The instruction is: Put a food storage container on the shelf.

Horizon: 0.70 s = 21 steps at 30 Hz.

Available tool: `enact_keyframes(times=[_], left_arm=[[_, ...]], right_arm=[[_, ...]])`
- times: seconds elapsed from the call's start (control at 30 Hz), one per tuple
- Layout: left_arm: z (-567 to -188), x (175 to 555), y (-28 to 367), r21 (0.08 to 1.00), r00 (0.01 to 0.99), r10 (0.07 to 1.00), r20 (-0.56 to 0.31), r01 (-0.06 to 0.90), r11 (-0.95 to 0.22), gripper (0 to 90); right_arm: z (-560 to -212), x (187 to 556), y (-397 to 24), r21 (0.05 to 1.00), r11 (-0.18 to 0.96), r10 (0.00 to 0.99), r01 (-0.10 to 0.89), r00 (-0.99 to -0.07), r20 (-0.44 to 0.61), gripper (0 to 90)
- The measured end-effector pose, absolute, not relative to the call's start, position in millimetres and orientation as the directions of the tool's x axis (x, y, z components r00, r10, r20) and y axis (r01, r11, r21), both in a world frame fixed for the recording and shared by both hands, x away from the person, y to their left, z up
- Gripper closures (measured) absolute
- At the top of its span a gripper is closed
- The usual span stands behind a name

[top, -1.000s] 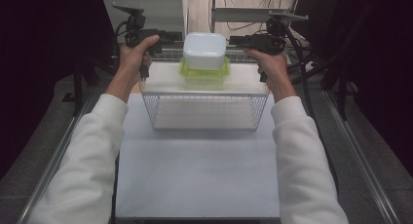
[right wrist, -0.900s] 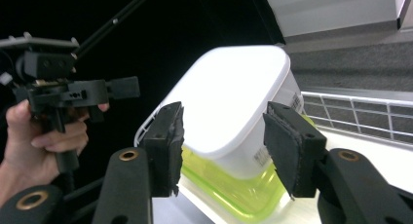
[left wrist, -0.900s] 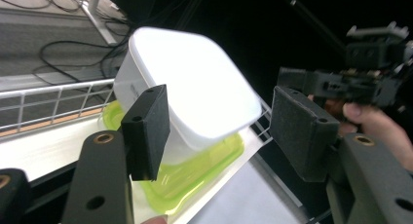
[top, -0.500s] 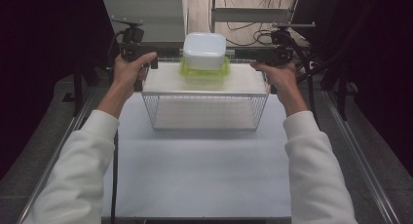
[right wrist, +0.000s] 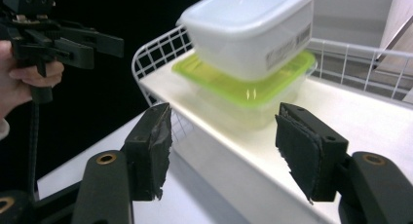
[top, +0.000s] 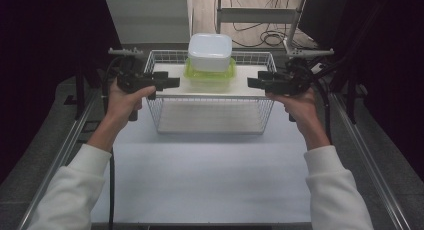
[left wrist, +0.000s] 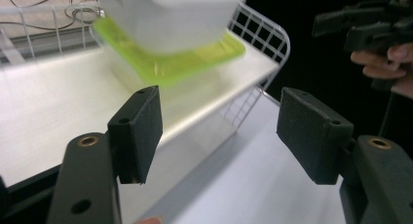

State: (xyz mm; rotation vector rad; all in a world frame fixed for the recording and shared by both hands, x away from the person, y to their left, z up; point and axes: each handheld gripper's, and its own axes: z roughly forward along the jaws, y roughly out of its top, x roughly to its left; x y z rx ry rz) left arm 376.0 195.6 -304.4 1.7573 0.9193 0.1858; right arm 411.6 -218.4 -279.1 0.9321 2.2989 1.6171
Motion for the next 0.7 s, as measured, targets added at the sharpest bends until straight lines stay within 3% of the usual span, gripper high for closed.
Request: enact_keyframes(times=[0.3, 0.7], left_arm=[[-349.5, 330.5, 194.4, 0.865, 0.701, 0.661, -0.269, 0.478, -0.155, 31.2], [-431.8, 301.0, 188.7, 0.804, 0.671, 0.689, -0.273, 0.552, -0.219, 31.0]], right_arm=[[-326.7, 369.3, -230.7, 0.889, 0.297, 0.577, 0.349, -0.808, 0.124, 32.7], [-396.8, 337.5, -254.5, 0.850, 0.301, 0.594, 0.432, -0.783, 0.188, 29.7]])
